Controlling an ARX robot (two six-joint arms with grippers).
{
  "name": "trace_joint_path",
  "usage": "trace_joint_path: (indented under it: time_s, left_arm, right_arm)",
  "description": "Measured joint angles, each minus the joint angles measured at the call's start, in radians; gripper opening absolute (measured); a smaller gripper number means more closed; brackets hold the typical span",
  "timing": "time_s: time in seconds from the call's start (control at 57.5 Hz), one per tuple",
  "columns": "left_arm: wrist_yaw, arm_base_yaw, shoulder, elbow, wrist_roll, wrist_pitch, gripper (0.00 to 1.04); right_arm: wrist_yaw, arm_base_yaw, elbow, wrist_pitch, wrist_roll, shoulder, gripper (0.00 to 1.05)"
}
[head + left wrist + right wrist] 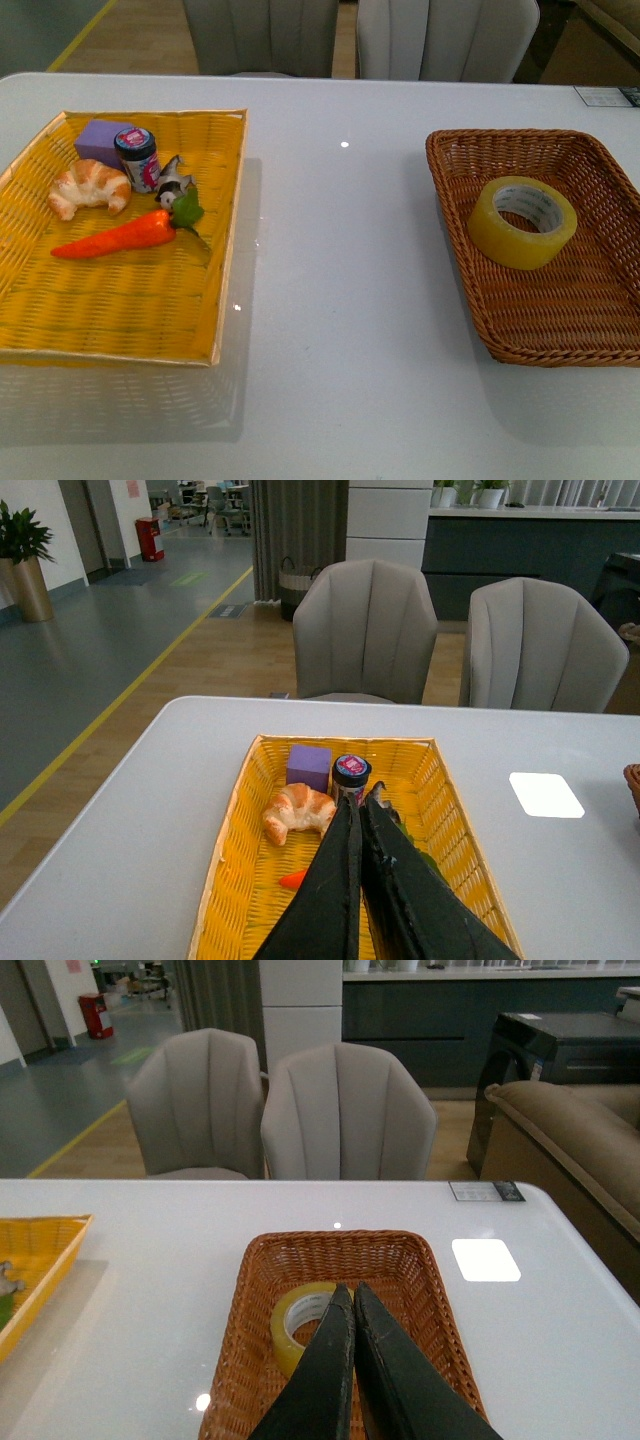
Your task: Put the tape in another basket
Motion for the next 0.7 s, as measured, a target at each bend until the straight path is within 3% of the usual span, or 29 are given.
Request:
trace_joint_path:
  time_s: [0.296,0.4,0.696]
  left_arm:
    - [0.000,0.000,0.000,0.000,0.000,0.000,0.02]
    - [0.000,0.000,0.000,0.000,0.000,0.000,0.02]
    - [0.000,0.000,0.000,0.000,0.000,0.000,0.02]
  right_arm:
    - [0.000,0.000,0.000,-0.115,0.000,-0.112,0.02]
    - [0.003,0.001,0.000,-0.283,0.000,-0.254,0.02]
    - [0.003,0.002,0.000,-0.295,0.000,-0.287,0.02]
